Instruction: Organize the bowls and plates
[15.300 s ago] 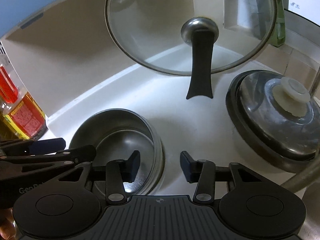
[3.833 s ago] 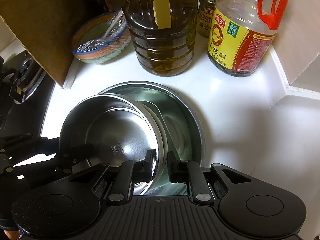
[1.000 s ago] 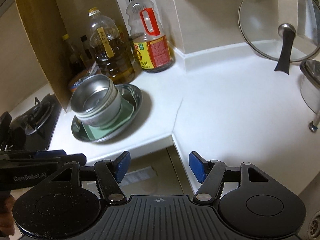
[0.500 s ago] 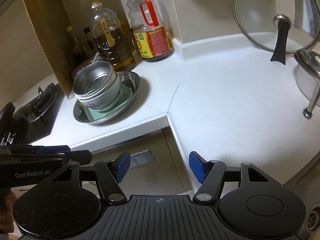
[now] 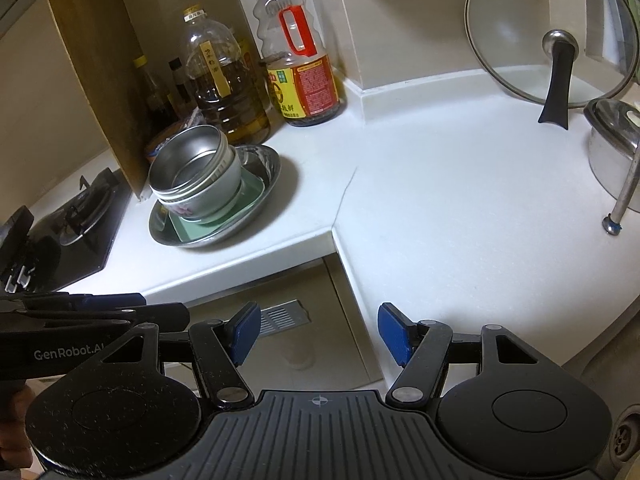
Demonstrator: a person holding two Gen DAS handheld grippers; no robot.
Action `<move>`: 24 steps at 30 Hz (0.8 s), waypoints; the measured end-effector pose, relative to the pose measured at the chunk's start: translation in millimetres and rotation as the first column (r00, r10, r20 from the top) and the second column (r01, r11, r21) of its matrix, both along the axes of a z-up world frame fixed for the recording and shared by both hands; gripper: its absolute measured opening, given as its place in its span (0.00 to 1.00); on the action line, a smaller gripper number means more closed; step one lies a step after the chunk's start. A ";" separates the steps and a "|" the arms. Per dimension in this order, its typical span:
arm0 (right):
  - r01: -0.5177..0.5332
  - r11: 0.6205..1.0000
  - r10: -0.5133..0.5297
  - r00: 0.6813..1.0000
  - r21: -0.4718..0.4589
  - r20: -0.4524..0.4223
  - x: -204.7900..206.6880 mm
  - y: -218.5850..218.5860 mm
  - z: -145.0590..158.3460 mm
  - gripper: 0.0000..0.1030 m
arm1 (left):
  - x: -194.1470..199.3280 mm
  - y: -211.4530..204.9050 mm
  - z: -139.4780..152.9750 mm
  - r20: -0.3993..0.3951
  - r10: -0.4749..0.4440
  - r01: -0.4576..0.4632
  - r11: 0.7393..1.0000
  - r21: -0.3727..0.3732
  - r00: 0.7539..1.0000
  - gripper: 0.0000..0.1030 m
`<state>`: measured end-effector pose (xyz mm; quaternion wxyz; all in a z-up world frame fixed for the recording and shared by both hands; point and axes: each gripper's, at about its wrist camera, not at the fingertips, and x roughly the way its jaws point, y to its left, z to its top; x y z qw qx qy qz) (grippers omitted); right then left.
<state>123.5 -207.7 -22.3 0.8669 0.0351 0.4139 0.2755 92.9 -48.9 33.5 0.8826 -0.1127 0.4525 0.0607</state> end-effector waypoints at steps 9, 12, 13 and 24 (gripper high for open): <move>0.003 1.000 -0.003 1.000 0.003 -0.001 1.2 -1.7 -0.6 0.63 | 2.1 0.5 0.0 0.001 -0.003 0.003 1.000 -0.001 1.000 0.47; 0.003 1.000 -0.003 1.000 0.005 -0.002 2.3 -1.9 -0.4 0.63 | 2.8 0.2 -0.1 0.000 -0.002 0.002 1.000 -0.001 1.000 0.47; 0.002 1.000 -0.002 1.000 0.006 -0.002 2.3 -1.9 -0.4 0.63 | 2.9 0.2 -0.1 0.000 -0.001 0.001 1.000 -0.001 1.000 0.47; 0.001 1.000 -0.001 1.000 0.009 -0.003 3.7 -0.1 -0.4 0.63 | 5.2 0.4 -1.4 -0.002 0.002 -0.002 1.000 -0.003 1.000 0.47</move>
